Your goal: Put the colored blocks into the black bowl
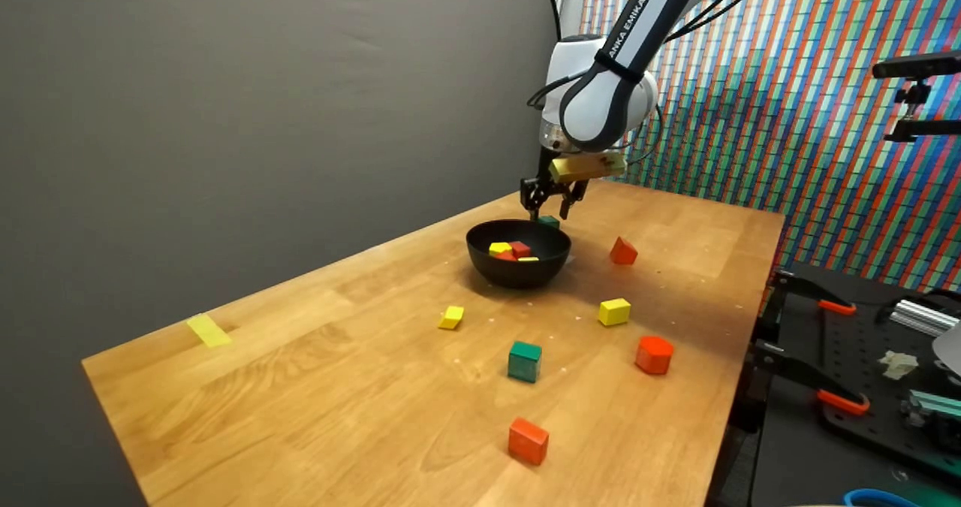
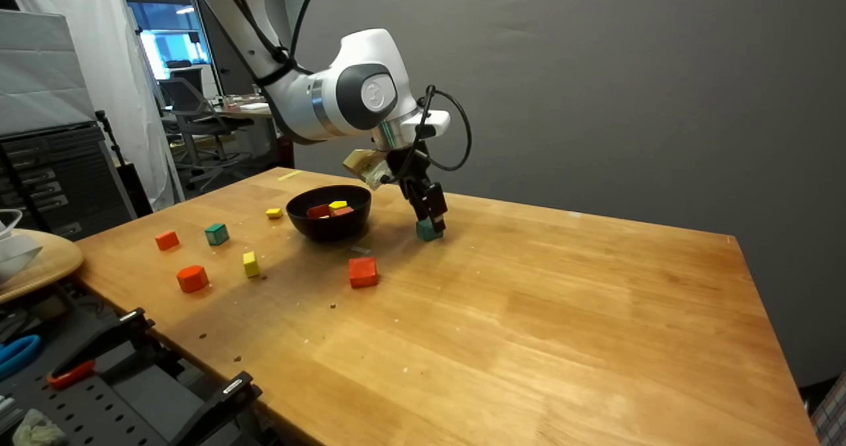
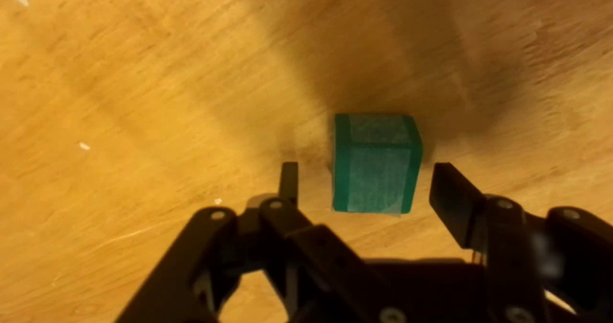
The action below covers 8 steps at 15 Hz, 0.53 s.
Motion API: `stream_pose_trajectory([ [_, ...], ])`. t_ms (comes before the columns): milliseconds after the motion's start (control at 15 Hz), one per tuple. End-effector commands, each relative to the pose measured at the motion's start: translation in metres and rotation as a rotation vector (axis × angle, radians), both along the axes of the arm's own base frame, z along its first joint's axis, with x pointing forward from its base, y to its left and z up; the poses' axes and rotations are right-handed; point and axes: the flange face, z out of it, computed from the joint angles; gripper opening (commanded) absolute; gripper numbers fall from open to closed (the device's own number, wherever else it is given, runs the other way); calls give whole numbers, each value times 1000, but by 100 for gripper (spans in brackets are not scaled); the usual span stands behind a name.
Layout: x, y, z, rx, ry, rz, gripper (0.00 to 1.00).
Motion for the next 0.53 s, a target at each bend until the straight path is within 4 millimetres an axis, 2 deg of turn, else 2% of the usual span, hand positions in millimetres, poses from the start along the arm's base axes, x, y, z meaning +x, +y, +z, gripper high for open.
stream_pose_trajectory([
  [0,12,-2,-10,18,2,-21,42],
  [200,12,0,-5,47,-5,-33,19],
  [333,8,14,19,81,34,64,18],
  [467,-9,33,54,53,93,191,18],
])
